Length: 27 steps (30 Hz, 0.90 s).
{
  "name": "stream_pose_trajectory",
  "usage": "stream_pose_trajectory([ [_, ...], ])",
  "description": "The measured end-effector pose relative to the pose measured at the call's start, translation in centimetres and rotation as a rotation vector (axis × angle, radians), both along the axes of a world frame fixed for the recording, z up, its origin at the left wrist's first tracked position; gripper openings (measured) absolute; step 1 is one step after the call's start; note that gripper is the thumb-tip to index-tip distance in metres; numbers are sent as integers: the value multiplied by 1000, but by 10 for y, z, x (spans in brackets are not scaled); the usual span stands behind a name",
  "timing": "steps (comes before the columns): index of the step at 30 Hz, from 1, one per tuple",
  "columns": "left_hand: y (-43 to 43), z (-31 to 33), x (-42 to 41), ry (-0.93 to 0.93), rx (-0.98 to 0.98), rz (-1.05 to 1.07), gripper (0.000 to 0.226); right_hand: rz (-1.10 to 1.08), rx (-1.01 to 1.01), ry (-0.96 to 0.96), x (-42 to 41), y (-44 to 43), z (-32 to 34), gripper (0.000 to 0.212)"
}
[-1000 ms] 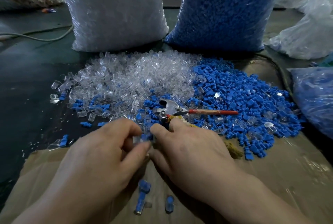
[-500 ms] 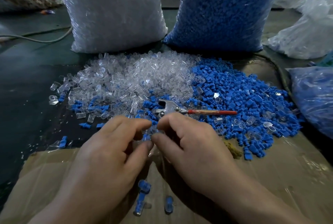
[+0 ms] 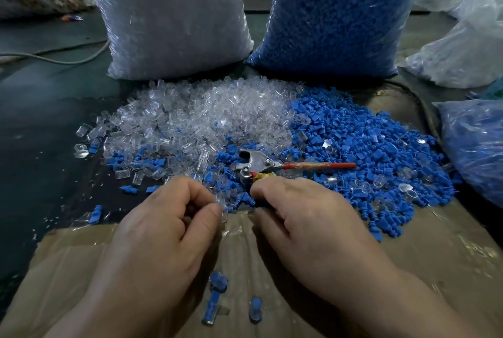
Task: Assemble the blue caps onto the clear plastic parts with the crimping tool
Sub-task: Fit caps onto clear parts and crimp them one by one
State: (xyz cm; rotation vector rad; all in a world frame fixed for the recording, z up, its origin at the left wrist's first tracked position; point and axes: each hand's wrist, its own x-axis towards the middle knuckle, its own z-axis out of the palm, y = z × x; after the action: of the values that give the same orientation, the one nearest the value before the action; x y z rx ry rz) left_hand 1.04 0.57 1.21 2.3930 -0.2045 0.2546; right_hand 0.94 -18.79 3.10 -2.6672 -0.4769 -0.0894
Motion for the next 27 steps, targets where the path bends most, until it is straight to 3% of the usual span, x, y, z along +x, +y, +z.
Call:
stream_pose_trajectory([
  [3,0,1,0,18,-23,19,19,74,-114,-26,2,6,-5,32],
  [6,0,0,0,34,-20,30,12,127,-228,-28,7,14,-8,38],
  [18,-4,5,-5,-95,-86,59,9,80,-168,-65,16,11,-17,21],
  [27,-5,6,-4,-11,-165,-50,6,82,-183,15,6,-3,-6,23],
])
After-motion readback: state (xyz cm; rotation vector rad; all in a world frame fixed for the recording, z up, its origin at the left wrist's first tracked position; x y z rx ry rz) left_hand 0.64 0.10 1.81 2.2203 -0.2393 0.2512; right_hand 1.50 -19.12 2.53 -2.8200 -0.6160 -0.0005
